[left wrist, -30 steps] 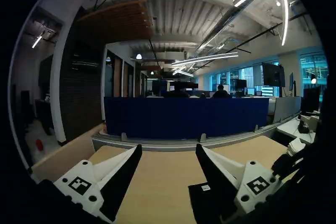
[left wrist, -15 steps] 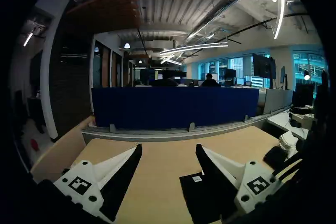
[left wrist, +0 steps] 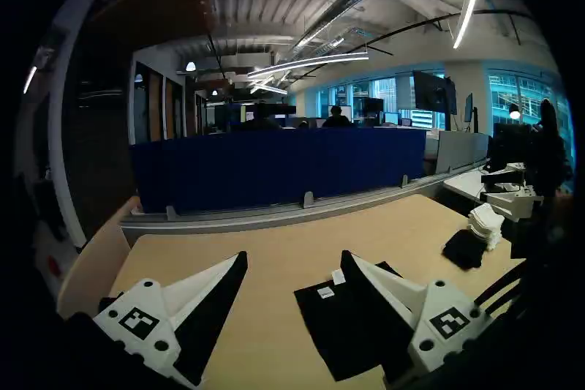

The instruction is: Fold towel

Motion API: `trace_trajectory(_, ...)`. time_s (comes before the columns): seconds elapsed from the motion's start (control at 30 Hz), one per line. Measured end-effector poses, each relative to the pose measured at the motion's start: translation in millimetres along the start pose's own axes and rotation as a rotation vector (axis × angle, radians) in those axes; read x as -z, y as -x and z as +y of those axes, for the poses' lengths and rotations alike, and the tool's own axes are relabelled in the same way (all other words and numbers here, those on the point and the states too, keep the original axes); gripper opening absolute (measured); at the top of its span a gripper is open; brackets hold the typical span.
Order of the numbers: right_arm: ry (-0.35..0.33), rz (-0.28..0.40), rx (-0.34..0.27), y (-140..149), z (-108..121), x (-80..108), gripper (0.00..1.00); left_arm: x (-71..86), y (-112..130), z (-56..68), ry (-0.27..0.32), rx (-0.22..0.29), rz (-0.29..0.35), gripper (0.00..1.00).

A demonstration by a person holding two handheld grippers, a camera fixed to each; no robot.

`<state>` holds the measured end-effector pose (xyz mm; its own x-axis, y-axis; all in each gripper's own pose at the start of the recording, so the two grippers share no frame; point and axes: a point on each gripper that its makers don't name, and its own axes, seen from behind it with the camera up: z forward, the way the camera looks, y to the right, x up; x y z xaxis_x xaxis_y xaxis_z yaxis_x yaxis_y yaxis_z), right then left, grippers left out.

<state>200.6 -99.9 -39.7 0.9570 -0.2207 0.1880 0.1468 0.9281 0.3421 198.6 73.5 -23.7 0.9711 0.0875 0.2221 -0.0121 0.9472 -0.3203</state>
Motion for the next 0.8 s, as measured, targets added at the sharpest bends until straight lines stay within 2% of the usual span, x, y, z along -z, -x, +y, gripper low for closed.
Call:
trace_trajectory(0.47, -0.034, -0.095, 0.024, 47, -6, -10.2, 1.00, -17.8, 56, 18.9, 0.052, -0.030, -0.096, 0.95)
trace_trajectory(0.8, -0.054, -0.155, 0.029, 86, -13, -17.3, 1.00, -28.6, 97, 27.8, 0.070, -0.038, -0.160, 0.94)
